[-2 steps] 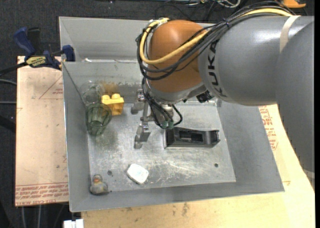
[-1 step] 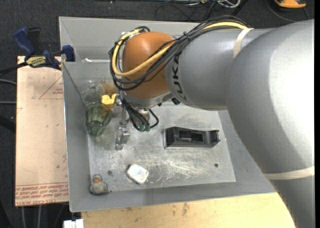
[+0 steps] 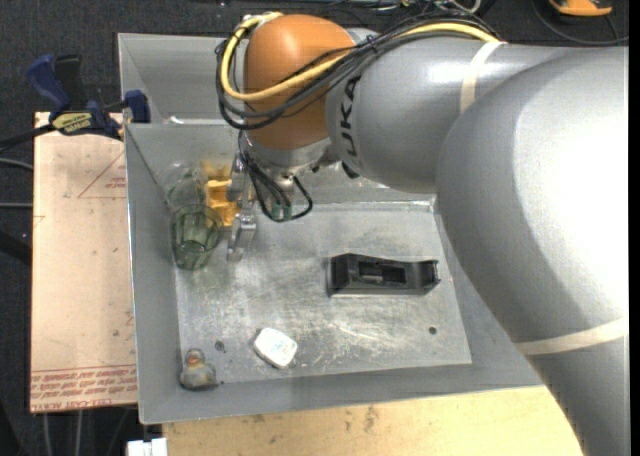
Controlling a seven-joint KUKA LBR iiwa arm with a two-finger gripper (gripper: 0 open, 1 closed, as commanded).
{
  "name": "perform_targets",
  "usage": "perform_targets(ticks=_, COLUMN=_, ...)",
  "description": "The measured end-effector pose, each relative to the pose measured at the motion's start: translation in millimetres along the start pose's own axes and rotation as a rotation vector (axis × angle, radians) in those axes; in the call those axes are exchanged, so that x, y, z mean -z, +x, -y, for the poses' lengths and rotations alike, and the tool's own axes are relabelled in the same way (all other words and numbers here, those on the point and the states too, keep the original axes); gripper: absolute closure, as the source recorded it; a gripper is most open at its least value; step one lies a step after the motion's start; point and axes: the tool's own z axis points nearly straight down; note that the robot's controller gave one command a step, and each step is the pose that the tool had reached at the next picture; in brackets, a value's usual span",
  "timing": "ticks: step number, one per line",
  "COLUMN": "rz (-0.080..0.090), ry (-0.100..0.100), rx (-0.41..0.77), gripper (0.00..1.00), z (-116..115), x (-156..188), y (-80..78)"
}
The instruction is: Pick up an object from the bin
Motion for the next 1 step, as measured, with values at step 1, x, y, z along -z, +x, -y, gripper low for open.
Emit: perform_targets(ticks=1, rz=0.006, ry=0.009, rx=0.038, gripper=0.00, z=-50.4, x=-20.7, y=1.2)
